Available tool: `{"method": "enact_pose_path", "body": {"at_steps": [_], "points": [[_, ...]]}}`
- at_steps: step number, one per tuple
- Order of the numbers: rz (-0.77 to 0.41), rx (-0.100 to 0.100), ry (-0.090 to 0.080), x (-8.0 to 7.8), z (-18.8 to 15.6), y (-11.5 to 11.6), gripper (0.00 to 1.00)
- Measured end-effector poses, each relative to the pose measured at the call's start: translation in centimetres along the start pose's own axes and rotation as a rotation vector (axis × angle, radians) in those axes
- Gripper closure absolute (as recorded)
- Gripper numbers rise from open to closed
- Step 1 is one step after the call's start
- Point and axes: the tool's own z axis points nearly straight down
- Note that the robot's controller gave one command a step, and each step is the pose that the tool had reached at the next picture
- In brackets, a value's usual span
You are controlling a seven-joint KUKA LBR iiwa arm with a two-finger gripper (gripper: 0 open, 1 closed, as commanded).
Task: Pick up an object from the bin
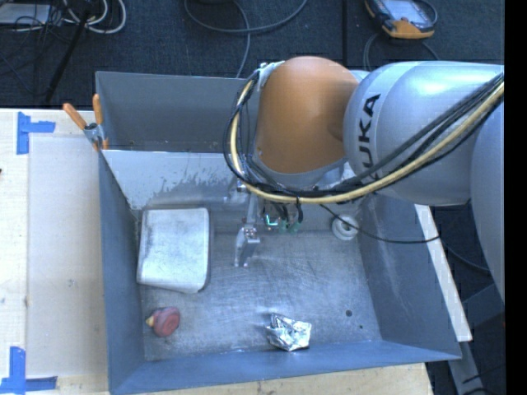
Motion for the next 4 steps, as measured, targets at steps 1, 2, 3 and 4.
{"method": "enact_pose_path", "body": {"at_steps": [1, 2, 3, 4], "points": [[0.163, 0.002, 0.001, 2.7, 10.8, -4.1, 0.0], [-0.038, 0.002, -0.007, 10.0, 2.7, -13.4, 0.0], [-0.041, 0.001, -0.012, 5.5, 14.1, -4.9, 0.0], [-0.385, 0.001, -0.008, 8.4, 10.6, -6.9, 0.0]]}}
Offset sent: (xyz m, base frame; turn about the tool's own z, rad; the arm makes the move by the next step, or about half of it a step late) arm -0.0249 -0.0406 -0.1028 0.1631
